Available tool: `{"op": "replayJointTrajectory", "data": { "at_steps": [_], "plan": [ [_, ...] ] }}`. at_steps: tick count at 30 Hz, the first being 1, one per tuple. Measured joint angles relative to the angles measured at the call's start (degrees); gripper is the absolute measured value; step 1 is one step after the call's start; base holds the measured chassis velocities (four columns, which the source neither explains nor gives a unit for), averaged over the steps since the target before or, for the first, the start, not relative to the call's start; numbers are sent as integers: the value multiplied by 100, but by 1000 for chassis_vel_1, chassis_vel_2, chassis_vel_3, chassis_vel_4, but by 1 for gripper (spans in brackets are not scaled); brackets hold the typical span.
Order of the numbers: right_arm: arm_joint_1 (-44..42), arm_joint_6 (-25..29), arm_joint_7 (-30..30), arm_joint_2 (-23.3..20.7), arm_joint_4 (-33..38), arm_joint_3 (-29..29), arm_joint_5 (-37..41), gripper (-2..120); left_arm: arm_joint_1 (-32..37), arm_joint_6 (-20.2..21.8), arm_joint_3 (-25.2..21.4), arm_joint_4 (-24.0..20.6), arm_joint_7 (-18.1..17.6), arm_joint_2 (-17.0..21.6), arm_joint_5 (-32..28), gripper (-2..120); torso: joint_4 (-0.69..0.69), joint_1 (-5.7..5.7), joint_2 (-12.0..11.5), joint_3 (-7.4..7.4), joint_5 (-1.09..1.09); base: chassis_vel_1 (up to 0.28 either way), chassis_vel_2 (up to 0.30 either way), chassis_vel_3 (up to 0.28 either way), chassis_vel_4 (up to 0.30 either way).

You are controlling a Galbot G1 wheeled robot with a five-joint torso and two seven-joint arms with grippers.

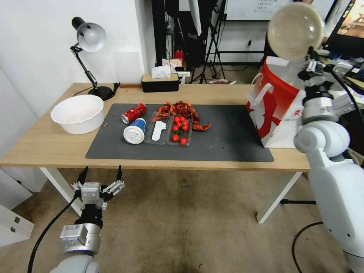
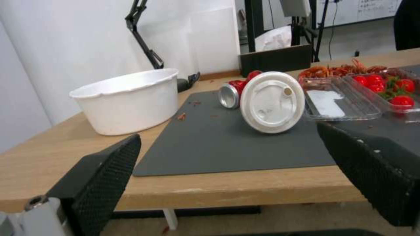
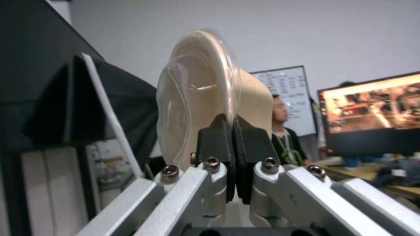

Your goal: Pick up the trash from the table and place it into the takeout bag.

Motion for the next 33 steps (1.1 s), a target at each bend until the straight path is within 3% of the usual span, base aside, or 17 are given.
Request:
{"op": "replayJointTrajectory", "data": {
  "at_steps": [10,20,27,33],
  "plan": [
    [-232,-325,346,73,72,40,-218,5,-4,-20,17,24,0,-36,22,100,0,0,0,0,-1,0,0,0,0],
    [-224,-250,425,65,174,23,-12,43,18,-44,18,25,1,-68,62,100,0,0,0,0,-1,0,0,0,0],
    [-357,438,-417,-32,812,19,1334,71,17,-45,17,17,1,-66,70,100,1,0,0,0,-2,0,0,0,0],
    [-751,679,-1020,-100,1253,-76,1540,88,16,-45,19,17,2,-63,71,100,-1,0,1,0,-1,0,0,0,0]
  ]
}}
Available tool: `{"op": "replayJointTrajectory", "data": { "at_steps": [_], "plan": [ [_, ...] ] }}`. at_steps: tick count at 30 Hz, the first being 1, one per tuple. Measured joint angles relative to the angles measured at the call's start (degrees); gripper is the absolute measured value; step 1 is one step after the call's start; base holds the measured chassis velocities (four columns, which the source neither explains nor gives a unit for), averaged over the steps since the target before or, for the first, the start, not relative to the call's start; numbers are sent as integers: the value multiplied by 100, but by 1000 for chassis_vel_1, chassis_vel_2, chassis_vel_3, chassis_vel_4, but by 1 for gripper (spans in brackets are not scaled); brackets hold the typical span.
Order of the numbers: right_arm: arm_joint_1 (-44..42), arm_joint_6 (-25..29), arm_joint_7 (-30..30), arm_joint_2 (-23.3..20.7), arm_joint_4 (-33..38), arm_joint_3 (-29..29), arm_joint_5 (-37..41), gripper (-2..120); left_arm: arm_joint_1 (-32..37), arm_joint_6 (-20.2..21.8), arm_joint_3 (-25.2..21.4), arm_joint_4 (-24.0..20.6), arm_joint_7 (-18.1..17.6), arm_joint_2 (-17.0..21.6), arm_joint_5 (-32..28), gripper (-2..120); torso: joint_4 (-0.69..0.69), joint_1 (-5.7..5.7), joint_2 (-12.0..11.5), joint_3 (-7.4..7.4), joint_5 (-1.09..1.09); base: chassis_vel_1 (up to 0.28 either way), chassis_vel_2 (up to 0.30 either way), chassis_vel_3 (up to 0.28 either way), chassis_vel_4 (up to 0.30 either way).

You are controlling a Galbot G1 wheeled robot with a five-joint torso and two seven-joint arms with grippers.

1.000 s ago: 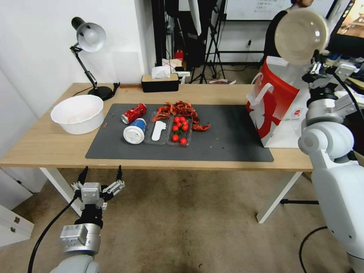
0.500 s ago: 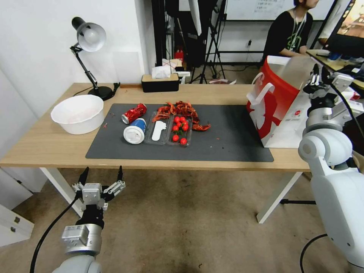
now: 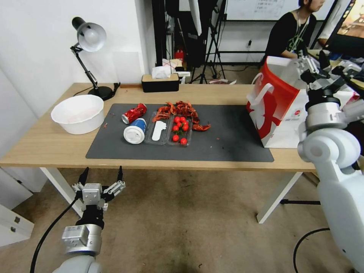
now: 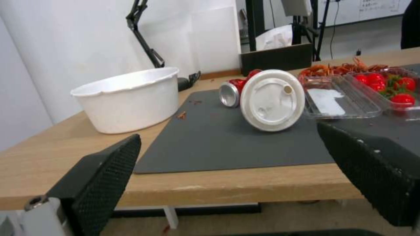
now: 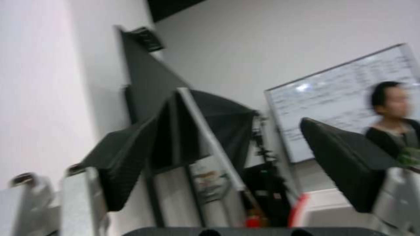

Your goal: Pick up the trash from the table and place it into the takeout bag.

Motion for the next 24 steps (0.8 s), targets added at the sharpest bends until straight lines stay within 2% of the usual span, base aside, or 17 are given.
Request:
{"op": "replayJointTrajectory", "data": {
  "at_steps": [4,6,8,11,16,20,24],
  "plan": [
    [-517,161,-481,8,328,-123,-194,99,-10,-1,8,2,1,3,1,100,1,0,0,0,-1,0,0,0,0],
    [-730,198,-573,20,423,-170,-435,100,-13,-1,10,3,1,8,1,100,1,0,1,0,0,0,0,0,0],
    [-1307,297,-671,76,603,-287,-1227,100,-31,-1,7,14,1,29,-5,100,1,0,1,0,0,0,0,0,0],
    [-1704,378,-670,151,707,-348,-1667,100,-36,-1,2,20,1,46,-21,100,0,0,1,-1,0,0,0,0,0],
    [-2470,765,-508,351,745,-473,-2537,100,-44,-1,-4,47,-4,85,-50,100,2,0,1,-1,1,0,0,0,0],
    [-2812,901,-294,444,746,-510,-2831,100,-54,-1,-6,68,-8,101,-59,100,0,0,1,-1,0,0,0,0,0],
    [-3493,1265,46,618,671,-518,-3349,100,-69,-1,-8,109,-16,134,-75,100,-1,0,1,-1,0,0,0,0,0]
  ]
}}
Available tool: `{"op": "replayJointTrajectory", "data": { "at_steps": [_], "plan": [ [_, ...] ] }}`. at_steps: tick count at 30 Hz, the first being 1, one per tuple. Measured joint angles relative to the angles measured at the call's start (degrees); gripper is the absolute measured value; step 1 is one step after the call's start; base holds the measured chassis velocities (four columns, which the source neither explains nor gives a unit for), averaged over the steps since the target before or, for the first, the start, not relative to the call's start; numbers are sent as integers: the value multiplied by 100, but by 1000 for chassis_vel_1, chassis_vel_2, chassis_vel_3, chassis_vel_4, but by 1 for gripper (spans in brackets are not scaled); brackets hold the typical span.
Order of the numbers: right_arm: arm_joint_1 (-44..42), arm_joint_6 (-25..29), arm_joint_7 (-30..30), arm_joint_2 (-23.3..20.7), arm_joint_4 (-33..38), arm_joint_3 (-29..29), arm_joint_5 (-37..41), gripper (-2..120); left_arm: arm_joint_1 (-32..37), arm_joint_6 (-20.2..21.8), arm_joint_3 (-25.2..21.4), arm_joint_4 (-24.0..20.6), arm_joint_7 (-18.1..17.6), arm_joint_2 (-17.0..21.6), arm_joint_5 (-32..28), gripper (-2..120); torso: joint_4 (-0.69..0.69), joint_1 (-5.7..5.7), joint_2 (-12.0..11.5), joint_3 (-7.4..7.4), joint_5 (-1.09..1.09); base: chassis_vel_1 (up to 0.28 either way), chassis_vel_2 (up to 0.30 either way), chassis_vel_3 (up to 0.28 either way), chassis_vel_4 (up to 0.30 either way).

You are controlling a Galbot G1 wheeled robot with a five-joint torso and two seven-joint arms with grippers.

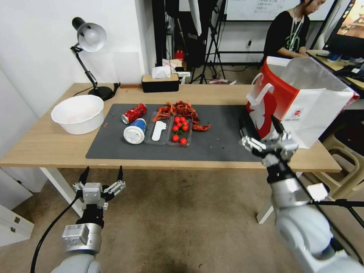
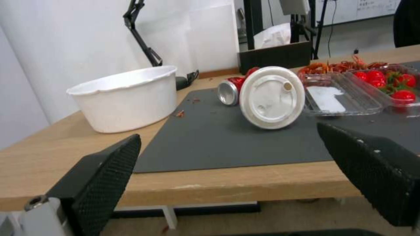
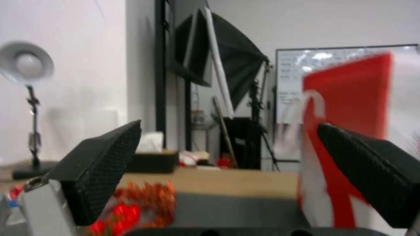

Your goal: Pick up the trash from the table and place it into the takeout bag.

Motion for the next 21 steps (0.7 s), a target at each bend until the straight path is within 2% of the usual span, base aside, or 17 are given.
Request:
{"op": "replayJointTrajectory", "data": {
  "at_steps": [6,9,21],
  "plan": [
    [-621,487,427,131,-289,-73,-441,100,-20,0,0,17,-5,41,-22,100,1,0,0,0,0,0,0,0,0],
    [-936,896,582,297,-630,-194,-651,100,-43,0,5,38,-6,55,-30,100,1,0,0,0,0,0,0,0,0],
    [-986,1064,717,491,-960,-278,-765,100,-23,-2,13,42,-7,57,-32,100,2,0,-1,1,0,0,0,0,0]
  ]
}}
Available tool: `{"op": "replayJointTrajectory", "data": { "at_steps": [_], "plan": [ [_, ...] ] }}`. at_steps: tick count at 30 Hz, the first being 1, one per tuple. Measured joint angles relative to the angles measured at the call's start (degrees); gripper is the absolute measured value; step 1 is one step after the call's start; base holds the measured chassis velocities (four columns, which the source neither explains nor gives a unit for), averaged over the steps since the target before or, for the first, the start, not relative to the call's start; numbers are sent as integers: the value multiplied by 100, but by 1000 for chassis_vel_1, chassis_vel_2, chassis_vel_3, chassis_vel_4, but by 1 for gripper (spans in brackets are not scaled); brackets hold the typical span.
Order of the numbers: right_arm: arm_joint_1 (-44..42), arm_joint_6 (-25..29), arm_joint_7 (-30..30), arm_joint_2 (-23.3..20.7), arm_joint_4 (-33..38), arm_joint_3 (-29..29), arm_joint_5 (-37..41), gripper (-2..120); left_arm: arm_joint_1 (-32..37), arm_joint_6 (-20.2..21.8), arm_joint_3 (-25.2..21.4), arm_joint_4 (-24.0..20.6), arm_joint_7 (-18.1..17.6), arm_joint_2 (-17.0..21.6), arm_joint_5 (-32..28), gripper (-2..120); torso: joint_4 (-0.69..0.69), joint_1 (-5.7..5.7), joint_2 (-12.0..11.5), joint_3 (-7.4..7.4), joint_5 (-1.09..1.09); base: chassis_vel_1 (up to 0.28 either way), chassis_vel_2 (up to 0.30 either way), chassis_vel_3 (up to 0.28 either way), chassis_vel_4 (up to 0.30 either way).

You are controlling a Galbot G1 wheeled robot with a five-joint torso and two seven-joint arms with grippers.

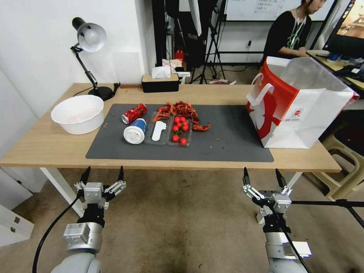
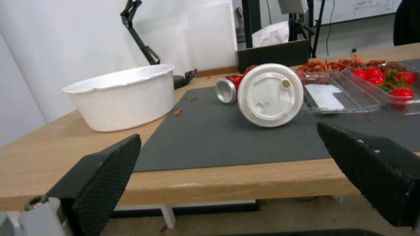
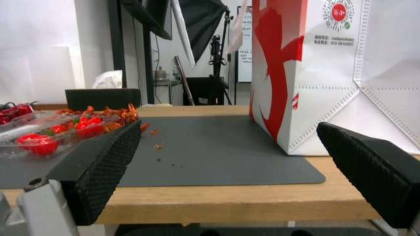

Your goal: Pick up the trash from the table and place it into the takeout bag.

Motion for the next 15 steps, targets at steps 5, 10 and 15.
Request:
{"op": "replayJointTrajectory", "data": {
  "at_steps": [5,10,15],
  "plan": [
    [47,-34,18,29,-68,-2,2,100,13,-6,-8,-13,-2,1,0,100,0,0,0,0,-1,0,0,0,0],
    [95,-47,48,76,-139,-10,9,100,-8,-23,7,-26,-2,26,0,100,0,0,0,0,0,0,0,0,0],
    [82,-48,60,104,-125,0,10,100,-205,-28,108,49,13,201,-230,100,0,0,0,0,0,0,0,0,0]
  ]
}}
